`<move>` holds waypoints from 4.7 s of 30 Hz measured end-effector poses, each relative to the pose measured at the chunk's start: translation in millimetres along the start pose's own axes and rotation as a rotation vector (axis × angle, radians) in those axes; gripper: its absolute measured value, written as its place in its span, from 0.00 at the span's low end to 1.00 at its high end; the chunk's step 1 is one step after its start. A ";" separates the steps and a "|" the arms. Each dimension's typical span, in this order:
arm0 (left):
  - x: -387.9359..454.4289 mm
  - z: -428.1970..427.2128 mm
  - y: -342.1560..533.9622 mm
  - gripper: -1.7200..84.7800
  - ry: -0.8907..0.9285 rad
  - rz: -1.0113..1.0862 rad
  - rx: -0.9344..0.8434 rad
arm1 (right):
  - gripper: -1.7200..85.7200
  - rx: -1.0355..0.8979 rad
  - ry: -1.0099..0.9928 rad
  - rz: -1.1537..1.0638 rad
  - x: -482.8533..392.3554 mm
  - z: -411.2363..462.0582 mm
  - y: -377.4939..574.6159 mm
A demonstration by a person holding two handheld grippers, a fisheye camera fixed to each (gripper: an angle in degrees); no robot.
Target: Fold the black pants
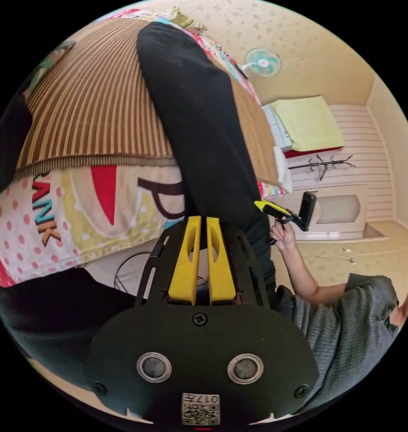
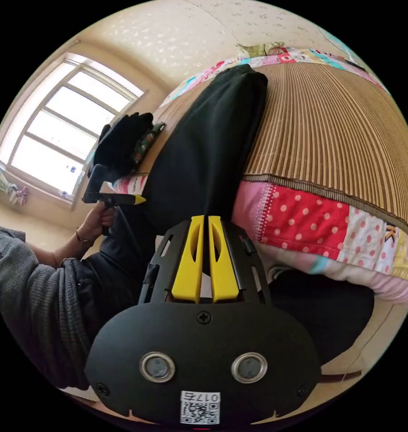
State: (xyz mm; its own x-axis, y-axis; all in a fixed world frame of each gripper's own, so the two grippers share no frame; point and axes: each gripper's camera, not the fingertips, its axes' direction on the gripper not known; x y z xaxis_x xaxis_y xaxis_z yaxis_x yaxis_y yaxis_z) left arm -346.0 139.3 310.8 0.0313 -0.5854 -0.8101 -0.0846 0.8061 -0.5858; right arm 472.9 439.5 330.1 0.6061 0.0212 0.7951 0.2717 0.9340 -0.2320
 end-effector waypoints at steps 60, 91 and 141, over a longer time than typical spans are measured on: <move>9.2 -13.3 21.3 0.10 -0.044 0.057 0.129 | 0.12 0.072 -0.313 0.007 30.5 -109.1 -155.0; 42.2 91.4 27.5 0.09 -0.167 0.109 -0.048 | 0.11 -0.070 -0.178 0.204 -27.9 -30.9 -107.3; 42.9 -24.4 6.3 0.04 0.509 0.398 -0.261 | 0.04 -0.239 -0.674 -0.217 16.9 -41.2 -152.6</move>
State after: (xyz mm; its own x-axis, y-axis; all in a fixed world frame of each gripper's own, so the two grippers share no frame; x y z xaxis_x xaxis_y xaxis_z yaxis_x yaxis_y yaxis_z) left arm -369.5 117.1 273.0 -0.5169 -0.2693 -0.8126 -0.2315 0.9578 -0.1701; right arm 472.4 282.6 355.9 -0.0489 0.1310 0.9902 0.5348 0.8407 -0.0848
